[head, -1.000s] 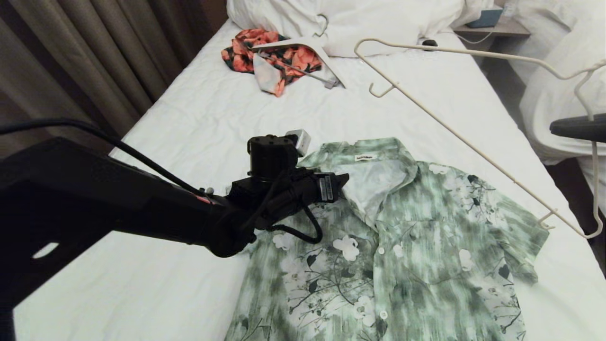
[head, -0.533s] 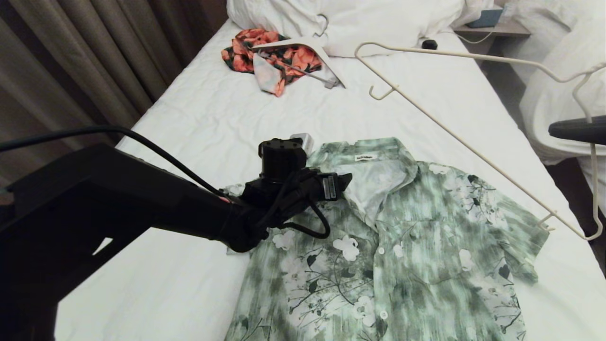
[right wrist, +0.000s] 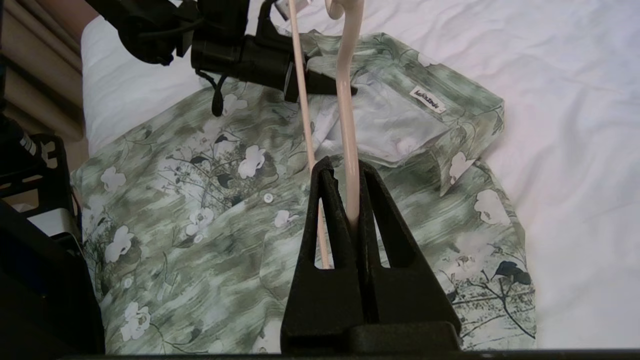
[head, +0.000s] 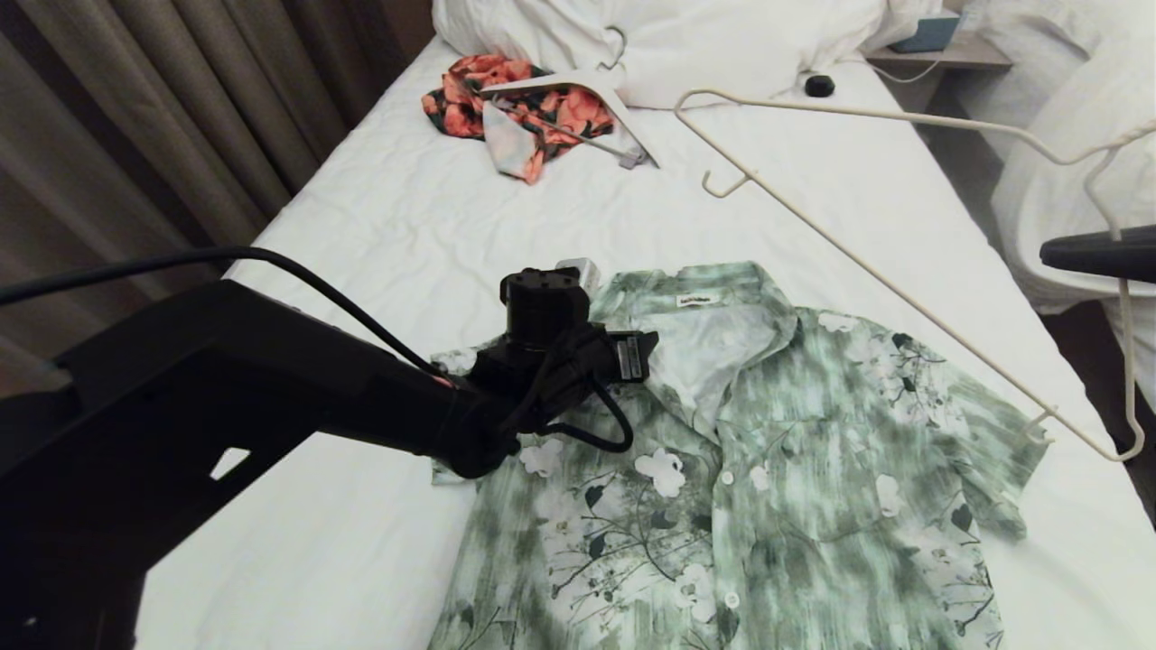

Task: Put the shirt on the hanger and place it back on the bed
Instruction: Lift the shirt and hanger, then hook one side of the shirt onto the hanger

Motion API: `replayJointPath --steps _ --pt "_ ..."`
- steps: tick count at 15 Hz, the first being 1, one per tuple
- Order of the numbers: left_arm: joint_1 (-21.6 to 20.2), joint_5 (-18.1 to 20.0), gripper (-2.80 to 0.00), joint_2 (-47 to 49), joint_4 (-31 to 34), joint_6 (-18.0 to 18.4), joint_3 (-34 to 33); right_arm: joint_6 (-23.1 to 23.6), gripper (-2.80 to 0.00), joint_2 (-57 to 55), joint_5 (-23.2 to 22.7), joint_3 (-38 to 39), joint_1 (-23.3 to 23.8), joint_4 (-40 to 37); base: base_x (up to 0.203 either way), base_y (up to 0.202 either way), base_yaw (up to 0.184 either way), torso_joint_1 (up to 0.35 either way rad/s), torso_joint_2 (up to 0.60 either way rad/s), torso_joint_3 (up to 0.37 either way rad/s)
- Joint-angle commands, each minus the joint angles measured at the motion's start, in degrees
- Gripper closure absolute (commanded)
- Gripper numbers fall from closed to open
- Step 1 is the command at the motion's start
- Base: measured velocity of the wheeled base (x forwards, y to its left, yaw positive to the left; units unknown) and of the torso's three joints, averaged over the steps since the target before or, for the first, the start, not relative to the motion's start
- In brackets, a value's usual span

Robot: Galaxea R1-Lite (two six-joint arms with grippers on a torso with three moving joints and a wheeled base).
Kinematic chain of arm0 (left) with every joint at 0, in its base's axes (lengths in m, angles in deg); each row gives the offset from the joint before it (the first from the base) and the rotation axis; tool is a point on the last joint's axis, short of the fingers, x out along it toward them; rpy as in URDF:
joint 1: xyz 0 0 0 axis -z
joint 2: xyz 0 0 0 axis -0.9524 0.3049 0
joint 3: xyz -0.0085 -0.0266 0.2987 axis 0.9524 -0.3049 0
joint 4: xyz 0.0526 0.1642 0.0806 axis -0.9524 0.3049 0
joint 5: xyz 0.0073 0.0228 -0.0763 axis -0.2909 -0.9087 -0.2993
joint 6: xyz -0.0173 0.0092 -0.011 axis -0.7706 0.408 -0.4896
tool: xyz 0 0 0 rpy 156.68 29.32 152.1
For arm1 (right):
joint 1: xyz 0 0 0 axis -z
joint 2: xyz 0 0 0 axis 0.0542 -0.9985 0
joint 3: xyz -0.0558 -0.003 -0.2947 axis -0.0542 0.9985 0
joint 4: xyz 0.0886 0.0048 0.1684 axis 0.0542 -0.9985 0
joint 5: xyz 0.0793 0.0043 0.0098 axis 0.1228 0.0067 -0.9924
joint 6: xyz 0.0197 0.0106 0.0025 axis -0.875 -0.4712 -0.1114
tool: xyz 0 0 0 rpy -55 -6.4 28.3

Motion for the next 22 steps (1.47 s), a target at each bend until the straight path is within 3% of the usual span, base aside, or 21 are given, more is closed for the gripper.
replayJointPath --steps 1,8,12,17,22 --pt "-0.02 -0.04 0.00 -1.03 -0.94 -0.07 0.04 0.18 0.00 -0.37 -0.29 0.07 -0.91 -0.12 0.000 0.000 0.000 0.000 0.00 0.000" --pt "0.06 0.14 0.00 -4.53 -1.02 -0.51 -1.10 0.18 0.00 -5.72 1.43 -2.20 -4.97 0.01 0.000 0.000 0.000 0.000 0.00 0.000" --pt "-0.34 0.06 0.00 -10.00 -0.66 -0.42 -3.63 0.27 0.00 -7.87 6.83 -2.03 -8.26 -0.15 0.000 0.000 0.000 0.000 0.00 0.000" --pt "-1.86 -0.04 0.00 -13.23 -0.05 -0.02 -5.15 0.68 0.00 -8.69 9.20 -1.69 -8.60 -1.10 0.000 0.000 0.000 0.000 0.00 0.000" --pt "-4.15 0.05 0.00 -14.27 0.20 1.76 -4.36 6.30 0.00 -7.45 10.05 -1.24 -8.42 -10.97 0.000 0.000 0.000 0.000 0.00 0.000"
